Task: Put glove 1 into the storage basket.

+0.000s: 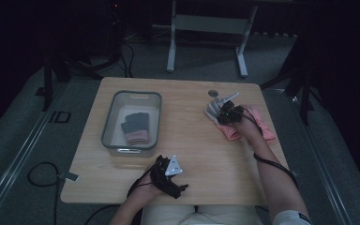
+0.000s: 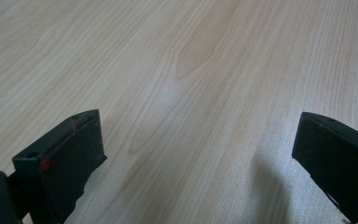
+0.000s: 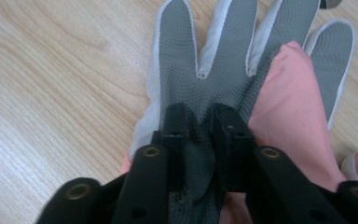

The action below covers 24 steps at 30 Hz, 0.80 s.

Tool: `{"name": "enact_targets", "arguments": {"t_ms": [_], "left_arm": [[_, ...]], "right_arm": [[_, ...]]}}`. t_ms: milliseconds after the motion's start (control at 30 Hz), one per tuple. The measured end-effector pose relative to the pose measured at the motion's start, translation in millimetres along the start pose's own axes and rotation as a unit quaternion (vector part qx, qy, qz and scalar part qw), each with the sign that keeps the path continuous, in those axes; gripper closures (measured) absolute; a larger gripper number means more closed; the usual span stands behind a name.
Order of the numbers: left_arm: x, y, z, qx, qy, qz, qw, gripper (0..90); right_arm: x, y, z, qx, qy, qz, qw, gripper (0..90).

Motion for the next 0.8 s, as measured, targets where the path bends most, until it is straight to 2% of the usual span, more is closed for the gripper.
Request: {"name": "enact_targets", "arguments": {"t_ms": [33, 167, 267, 300, 367, 433, 467, 500, 533, 567, 600, 633, 667, 700, 733, 767, 800], "left_arm": [[-0.3, 0.3, -0.4, -0.002, -0.002, -0.001, 1.0000, 1.5], [0.5, -0.6, 0.7, -0.002, 0.003, 0.000, 1.0000, 1.5], [1.0, -0.8, 1.2, -0.001, 0.004, 0.000, 1.0000, 1.5], [1.1, -1.2, 1.1, -0.002, 0.004, 0.002, 1.0000, 1.5], [1.4, -1.1, 1.4, -0.001, 0.005, 0.000, 1.0000, 1.5], [1.7, -1.0, 1.8, -0.002, 0.006, 0.002, 1.0000, 1.6], [1.7, -1.0, 1.8, -0.002, 0.007, 0.002, 1.0000, 1.5], [1.7, -1.0, 1.8, -0.002, 0.007, 0.002, 1.0000, 1.5], [1.6, -0.9, 1.8, -0.002, 0.009, 0.002, 1.0000, 1.5], [1.7, -0.8, 1.6, -0.005, 0.007, 0.003, 1.0000, 1.5], [1.7, -0.4, 1.5, -0.006, 0.007, 0.003, 1.0000, 1.5], [1.8, -0.1, 1.5, -0.007, 0.006, 0.004, 0.9999, 1.5], [2.0, 0.0, 1.8, -0.009, 0.007, 0.006, 0.9999, 1.5], [2.0, 0.0, 1.8, -0.009, 0.007, 0.006, 0.9999, 1.5], [2.1, 0.2, 2.2, -0.008, 0.009, 0.006, 0.9999, 1.5], [2.3, 0.5, 2.3, -0.009, 0.011, 0.005, 0.9999, 1.5], [2.3, 0.6, 2.3, -0.011, 0.011, 0.005, 0.9999, 1.5]], "right_arm": [[0.8, 1.3, 0.0, -0.026, 0.005, -0.005, 0.9996, 83.1], [6.7, 1.5, 5.0, -0.059, 0.020, -0.023, 0.9978, 87.7], [13.5, -0.7, 11.0, -0.069, 0.034, -0.033, 0.9965, 88.0], [25.2, -5.1, 20.6, -0.086, 0.058, -0.032, 0.9941, 88.2], [38.2, -8.4, 29.0, -0.106, 0.083, -0.034, 0.9903, 88.3], [56.7, -15.3, 40.0, -0.126, 0.116, -0.036, 0.9847, 88.3], [63.4, -18.1, 43.4, -0.128, 0.124, -0.038, 0.9832, 88.3], [72.2, -22.0, 47.7, -0.137, 0.135, -0.044, 0.9803, 88.3], [72.2, -22.0, 47.7, -0.137, 0.135, -0.044, 0.9803, 88.3], [91.5, -32.2, 56.1, -0.153, 0.157, -0.050, 0.9742, 88.3], [97.7, -35.7, 58.4, -0.159, 0.164, -0.056, 0.9719, 88.3], [104.9, -40.4, 60.8, -0.157, 0.169, -0.061, 0.9711, 88.2], [111.9, -45.1, 62.2, -0.165, 0.174, -0.065, 0.9687, 88.2], [118.8, -49.6, 63.5, -0.175, 0.184, -0.068, 0.9649, 88.2], [118.8, -49.6, 63.5, -0.175, 0.184, -0.068, 0.9649, 88.2], [130.7, -59.2, 63.7, -0.187, 0.197, -0.073, 0.9596, 88.2], [135.9, -64.3, 63.0, -0.191, 0.206, -0.076, 0.9567, 88.2]]}}
Point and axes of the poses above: each handheld gripper's, and its own axes: x roughly backward along the jaws, z roughly out of its top, y roughly to its right, the point moved 5 cm from there along -x, roughly forward along the jaws, and after that the axes turned 15 degrees about y, right-handed, at the moved point
